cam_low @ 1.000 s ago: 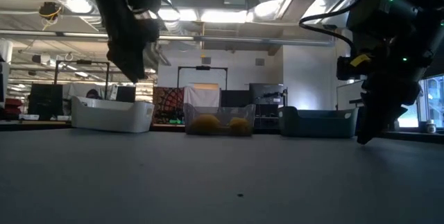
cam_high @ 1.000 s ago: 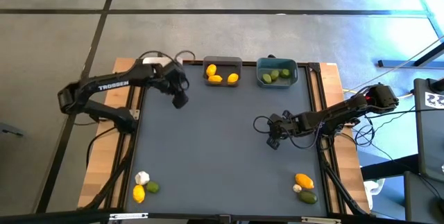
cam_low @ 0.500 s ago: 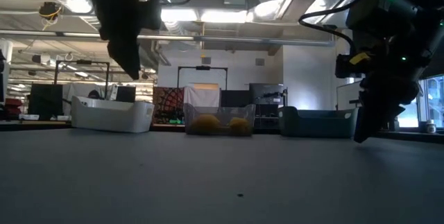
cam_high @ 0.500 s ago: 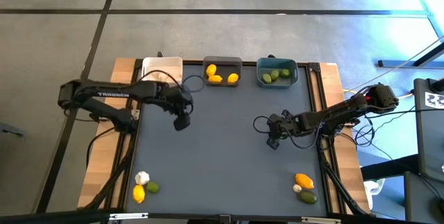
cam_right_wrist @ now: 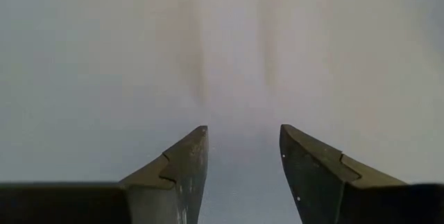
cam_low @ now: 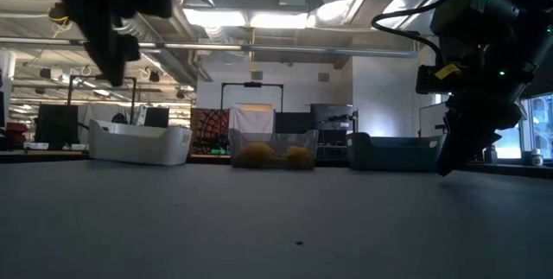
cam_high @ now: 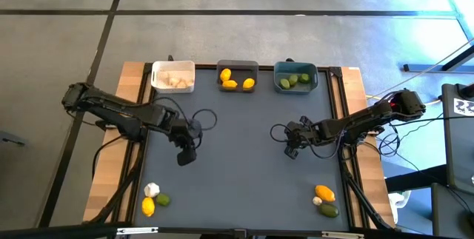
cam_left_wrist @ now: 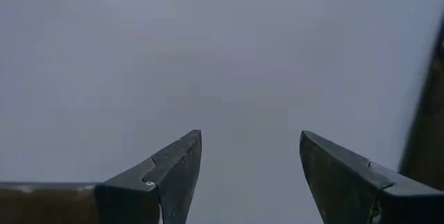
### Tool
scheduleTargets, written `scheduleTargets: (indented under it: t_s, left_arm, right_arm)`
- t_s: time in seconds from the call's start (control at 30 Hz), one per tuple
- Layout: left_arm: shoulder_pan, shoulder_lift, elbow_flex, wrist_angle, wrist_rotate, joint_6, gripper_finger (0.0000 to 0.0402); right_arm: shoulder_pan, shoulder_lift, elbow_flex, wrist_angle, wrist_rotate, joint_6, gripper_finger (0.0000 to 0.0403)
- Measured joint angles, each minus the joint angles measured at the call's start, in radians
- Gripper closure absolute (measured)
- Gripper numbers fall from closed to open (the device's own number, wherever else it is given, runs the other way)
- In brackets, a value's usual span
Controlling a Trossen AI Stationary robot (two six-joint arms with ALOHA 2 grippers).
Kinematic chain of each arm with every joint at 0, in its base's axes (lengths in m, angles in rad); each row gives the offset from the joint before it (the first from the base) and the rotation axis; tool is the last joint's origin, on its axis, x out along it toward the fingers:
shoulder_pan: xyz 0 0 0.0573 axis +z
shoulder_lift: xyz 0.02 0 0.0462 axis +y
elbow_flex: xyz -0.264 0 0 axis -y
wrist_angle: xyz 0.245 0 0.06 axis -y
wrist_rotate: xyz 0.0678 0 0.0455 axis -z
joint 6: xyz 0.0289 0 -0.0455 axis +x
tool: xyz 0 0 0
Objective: Sort produce into baskets
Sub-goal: Put the garlic into the white bin
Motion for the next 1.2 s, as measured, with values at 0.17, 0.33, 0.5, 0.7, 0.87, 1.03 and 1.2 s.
scheduleTargets:
  t_s: [0.17,0.33,0.5,0.7,0.87,1.03,1.2]
  left_arm:
    - [-0.120,0.000,0.000,-0.002,0.000,-0.064,0.0164]
    - [-0.228,0.000,0.000,-0.002,0.000,-0.125,0.0164]
    - [-0.295,0.006,-0.010,0.002,-0.026,-0.147,0.0164]
    - [-0.367,0.006,-0.018,-0.010,-0.015,-0.239,0.0164]
    - [-0.424,0.013,-0.019,-0.055,-0.004,-0.302,0.0164]
    - [-0.487,0.018,-0.019,-0.101,0.053,-0.401,0.0164]
    - [-0.536,0.018,-0.019,-0.149,0.072,-0.507,0.0164]
  right_arm:
    - [0.000,0.000,0.000,0.002,0.000,-0.008,0.0224]
    - [0.000,0.000,0.000,0.002,0.001,-0.011,0.0224]
    - [-0.001,0.000,0.000,0.003,0.034,-0.044,0.0224]
    - [-0.001,0.000,0.000,0.004,0.037,-0.061,0.0224]
    - [-0.001,0.000,0.000,0.004,0.046,-0.074,0.0224]
    - [-0.001,0.000,0.000,0.005,0.046,-0.086,0.0224]
    - [-0.001,0.000,0.001,0.005,0.048,-0.087,0.0224]
